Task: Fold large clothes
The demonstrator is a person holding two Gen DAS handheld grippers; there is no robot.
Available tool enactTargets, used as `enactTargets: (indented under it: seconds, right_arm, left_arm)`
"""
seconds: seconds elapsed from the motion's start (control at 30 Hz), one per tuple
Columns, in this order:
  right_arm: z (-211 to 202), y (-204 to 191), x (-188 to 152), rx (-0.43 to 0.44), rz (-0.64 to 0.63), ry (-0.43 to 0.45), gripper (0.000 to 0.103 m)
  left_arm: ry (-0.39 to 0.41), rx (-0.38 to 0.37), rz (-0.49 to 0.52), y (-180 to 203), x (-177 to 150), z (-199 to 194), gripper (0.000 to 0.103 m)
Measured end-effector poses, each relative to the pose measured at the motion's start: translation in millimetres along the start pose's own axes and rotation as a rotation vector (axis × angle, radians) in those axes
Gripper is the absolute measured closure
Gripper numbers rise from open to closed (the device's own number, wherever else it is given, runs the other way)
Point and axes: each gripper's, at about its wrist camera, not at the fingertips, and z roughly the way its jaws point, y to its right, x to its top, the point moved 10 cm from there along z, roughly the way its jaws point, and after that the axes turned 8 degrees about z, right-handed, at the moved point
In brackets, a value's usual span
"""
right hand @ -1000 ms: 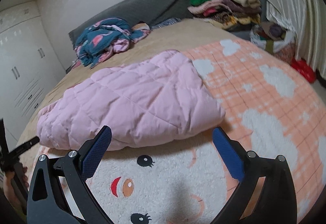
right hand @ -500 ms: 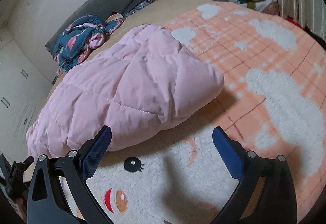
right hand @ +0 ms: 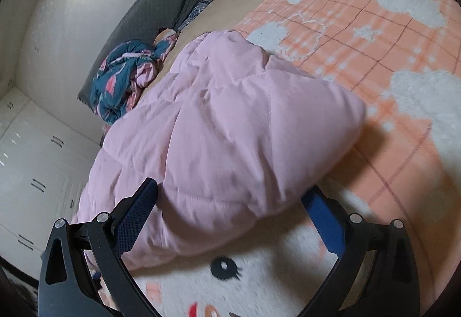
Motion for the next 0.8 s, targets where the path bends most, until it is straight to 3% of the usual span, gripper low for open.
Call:
enactTargets:
  seconds: [0.2,0.43,0.6,0.8]
  right_arm:
    - [20,0,8,0.039,0.072,-0.001,0.004]
    - [31,-3,11,0.025,0.034,0.011,0.004]
    - [33,-3,13,0.019,0.009,0.022,0.004]
    - [37,-5,13,0.014,-0.016,0.031,0.005]
  left_arm:
    - [-0.023,-0.044,-0.069,-7,3,15,0.008]
    - [-0.039,-0.154,-0.188,-13,8,30,0.008]
    - [-0.016,-0.146,-0.164,-11,11,28,0.009]
    - [-0.003,-0.121,-0.105,-5,16,21,0.026]
